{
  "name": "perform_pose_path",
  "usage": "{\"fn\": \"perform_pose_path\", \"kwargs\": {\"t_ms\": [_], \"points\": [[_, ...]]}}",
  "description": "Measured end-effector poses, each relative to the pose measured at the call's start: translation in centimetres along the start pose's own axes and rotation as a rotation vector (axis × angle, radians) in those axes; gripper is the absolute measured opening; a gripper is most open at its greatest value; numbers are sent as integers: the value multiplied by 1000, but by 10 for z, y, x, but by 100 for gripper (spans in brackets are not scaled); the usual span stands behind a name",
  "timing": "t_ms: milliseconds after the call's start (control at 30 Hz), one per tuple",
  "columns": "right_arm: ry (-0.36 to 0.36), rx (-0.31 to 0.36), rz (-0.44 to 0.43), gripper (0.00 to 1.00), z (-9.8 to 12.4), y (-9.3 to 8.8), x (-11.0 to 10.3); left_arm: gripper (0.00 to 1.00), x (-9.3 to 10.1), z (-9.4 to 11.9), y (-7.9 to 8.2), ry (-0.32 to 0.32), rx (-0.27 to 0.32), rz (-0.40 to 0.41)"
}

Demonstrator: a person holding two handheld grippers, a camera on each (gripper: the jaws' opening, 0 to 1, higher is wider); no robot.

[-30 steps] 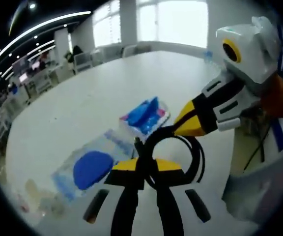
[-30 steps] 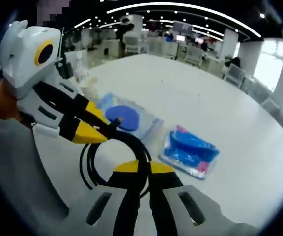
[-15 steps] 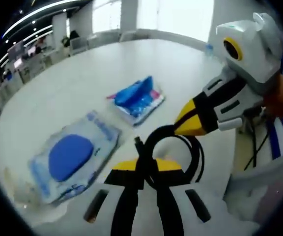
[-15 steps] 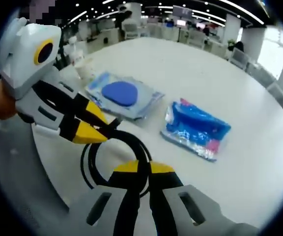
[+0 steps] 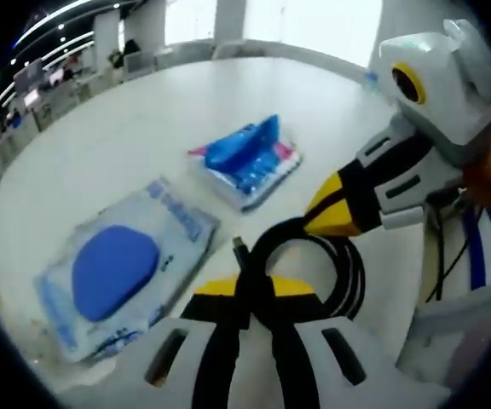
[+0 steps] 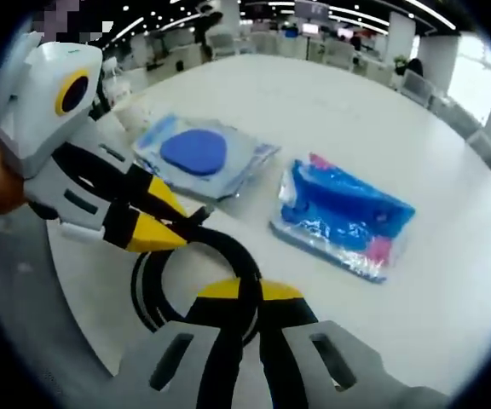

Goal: Arrange the tabletop items into an orderly group along one side of the table until the central work area is clear of visible clutter.

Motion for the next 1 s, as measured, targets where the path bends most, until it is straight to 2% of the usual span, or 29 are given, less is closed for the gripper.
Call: {"fn": "perform_pose_path", "kwargs": {"t_ms": [233, 1000], "points": [[0, -12, 0, 5, -5, -2, 0, 9, -2, -6, -3, -3, -14, 3], [-29, 5, -8, 6, -10, -6, 7, 10, -2, -12, 0, 7, 23, -25]]}}
Point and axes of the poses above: the point that each gripper's makers call its tool centre point, and the gripper's own axes: z roughly backward along the fingers, x roughly to its right, y roughly out of its top, the point moved 10 cm from there along z, roughly backward along the fingers, and after that the axes turned 2 degrees about z, right-handed, at the moved point
